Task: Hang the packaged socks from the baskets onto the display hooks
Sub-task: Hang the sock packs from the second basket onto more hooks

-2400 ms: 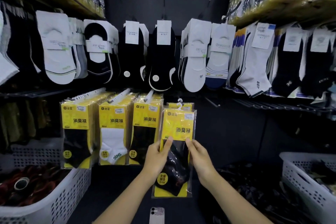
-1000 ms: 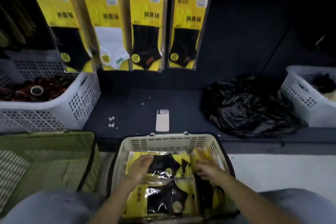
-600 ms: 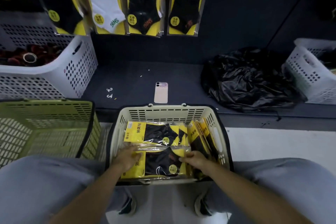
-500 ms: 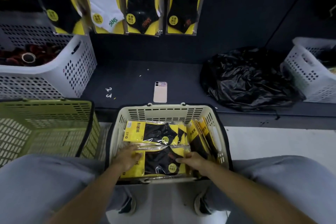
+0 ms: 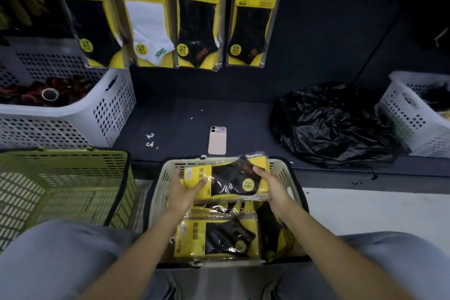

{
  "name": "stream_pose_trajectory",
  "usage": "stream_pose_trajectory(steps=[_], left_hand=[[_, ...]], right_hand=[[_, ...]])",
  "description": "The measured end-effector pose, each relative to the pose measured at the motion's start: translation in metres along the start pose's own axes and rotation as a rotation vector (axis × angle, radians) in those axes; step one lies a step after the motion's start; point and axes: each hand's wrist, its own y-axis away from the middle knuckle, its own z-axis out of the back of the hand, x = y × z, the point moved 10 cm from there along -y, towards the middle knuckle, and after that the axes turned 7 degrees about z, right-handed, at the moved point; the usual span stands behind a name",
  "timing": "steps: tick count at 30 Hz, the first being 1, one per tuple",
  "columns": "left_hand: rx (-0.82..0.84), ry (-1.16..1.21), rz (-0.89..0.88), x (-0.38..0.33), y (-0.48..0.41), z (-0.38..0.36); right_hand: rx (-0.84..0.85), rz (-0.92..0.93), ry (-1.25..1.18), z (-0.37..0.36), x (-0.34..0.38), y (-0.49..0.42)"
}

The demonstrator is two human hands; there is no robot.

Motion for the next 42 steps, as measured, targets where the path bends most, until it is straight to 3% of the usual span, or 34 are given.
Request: stream_pose_trajectory(steps=[3, 6, 7, 9, 12, 17, 21, 24, 30, 35, 42], left_hand=[[-0.019, 0.154, 0.135, -0.023, -0.003, -0.002], [0.297, 0.654, 0.394, -0.045, 0.006, -0.040], [0.392, 0.783, 0.377, -0.064, 0.010, -0.051], [0.426, 0.877, 0.306, -0.093, 0.010, -0.057], [0.380, 0.864, 0.230, -0.121, 0.008, -0.052], [0.239, 0.642, -0.041, -0.167, 0.010, -0.019], [0.152, 0.455, -0.257, -0.201, 0.019, -0.005], [0.175, 0.412, -0.382, -0.221, 0.030, -0.006], [0.238, 0.474, -0.462, -0.243, 0.039, -0.002], [0.152, 0.427, -0.430, -0.259, 0.023, 0.014], [-0.003, 0.373, -0.618, -0.319, 0.015, 0.065]], right_hand=[[0.020, 0.078, -0.215, -0.009, 0.040, 0.000], [0.091, 0.133, -0.339, -0.024, 0.070, 0.004], [0.122, 0.147, -0.366, -0.030, 0.077, 0.006], [0.165, 0.171, -0.374, -0.039, 0.090, 0.012], [0.191, 0.216, -0.301, -0.045, 0.104, 0.017], [-0.101, 0.439, -0.073, -0.017, 0.145, 0.014], [-0.004, 0.623, 0.046, -0.045, 0.198, 0.019], [0.034, 0.699, 0.072, -0.067, 0.229, 0.025], [0.086, 0.717, -0.013, -0.082, 0.253, 0.034], [0.097, 0.709, -0.055, -0.077, 0.264, 0.031], [-0.019, 0.828, 0.016, -0.050, 0.314, 0.027]])
